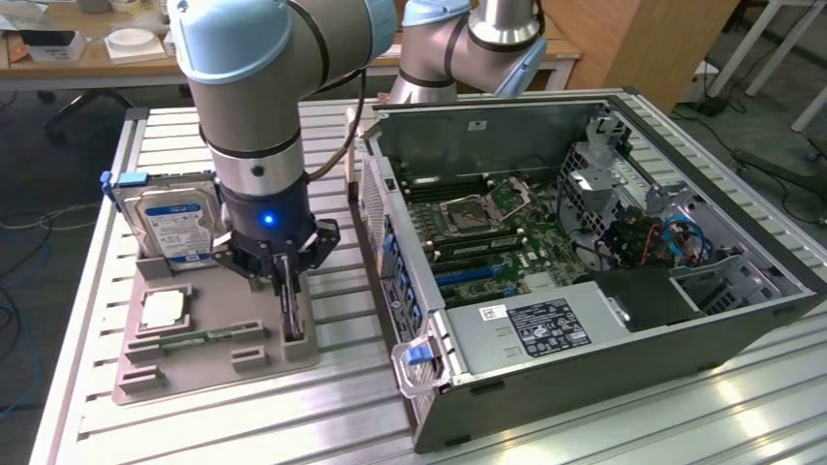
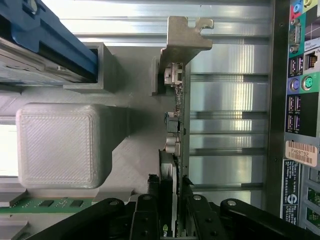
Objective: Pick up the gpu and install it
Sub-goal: 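Pick up the gpu and move the gpu toward the slot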
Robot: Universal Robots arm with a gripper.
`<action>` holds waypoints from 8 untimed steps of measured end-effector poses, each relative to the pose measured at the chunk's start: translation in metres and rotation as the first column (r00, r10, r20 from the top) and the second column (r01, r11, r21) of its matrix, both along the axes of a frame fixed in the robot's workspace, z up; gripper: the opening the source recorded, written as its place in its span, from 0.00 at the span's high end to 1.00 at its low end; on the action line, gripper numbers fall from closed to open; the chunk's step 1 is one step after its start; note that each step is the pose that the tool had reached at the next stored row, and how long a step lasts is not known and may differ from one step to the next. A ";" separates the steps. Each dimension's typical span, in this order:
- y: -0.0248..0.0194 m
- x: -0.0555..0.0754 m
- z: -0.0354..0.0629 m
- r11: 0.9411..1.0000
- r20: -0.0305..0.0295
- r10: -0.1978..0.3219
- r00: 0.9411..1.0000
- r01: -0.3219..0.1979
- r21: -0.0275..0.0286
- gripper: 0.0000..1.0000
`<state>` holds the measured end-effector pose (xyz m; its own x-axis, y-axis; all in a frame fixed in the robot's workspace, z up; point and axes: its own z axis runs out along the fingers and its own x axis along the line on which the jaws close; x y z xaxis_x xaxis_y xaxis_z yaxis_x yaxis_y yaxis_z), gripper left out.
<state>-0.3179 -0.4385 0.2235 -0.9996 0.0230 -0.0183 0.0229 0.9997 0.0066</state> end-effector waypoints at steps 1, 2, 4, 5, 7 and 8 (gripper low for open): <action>0.0000 0.000 0.0000 1.000 0.000 0.000 1.000 0.000 0.000 0.73; 0.0000 0.000 0.0000 1.000 0.000 0.000 1.000 0.000 0.000 0.73; 0.0000 0.000 0.0000 1.000 0.000 0.000 1.000 0.000 0.000 0.73; 0.0000 0.000 -0.0001 1.000 0.000 0.000 1.000 0.000 0.000 0.73; 0.0000 0.000 0.0000 1.000 0.000 0.000 1.000 0.000 0.000 0.73; 0.0000 0.000 0.0000 1.000 0.000 0.000 1.000 0.000 0.000 0.73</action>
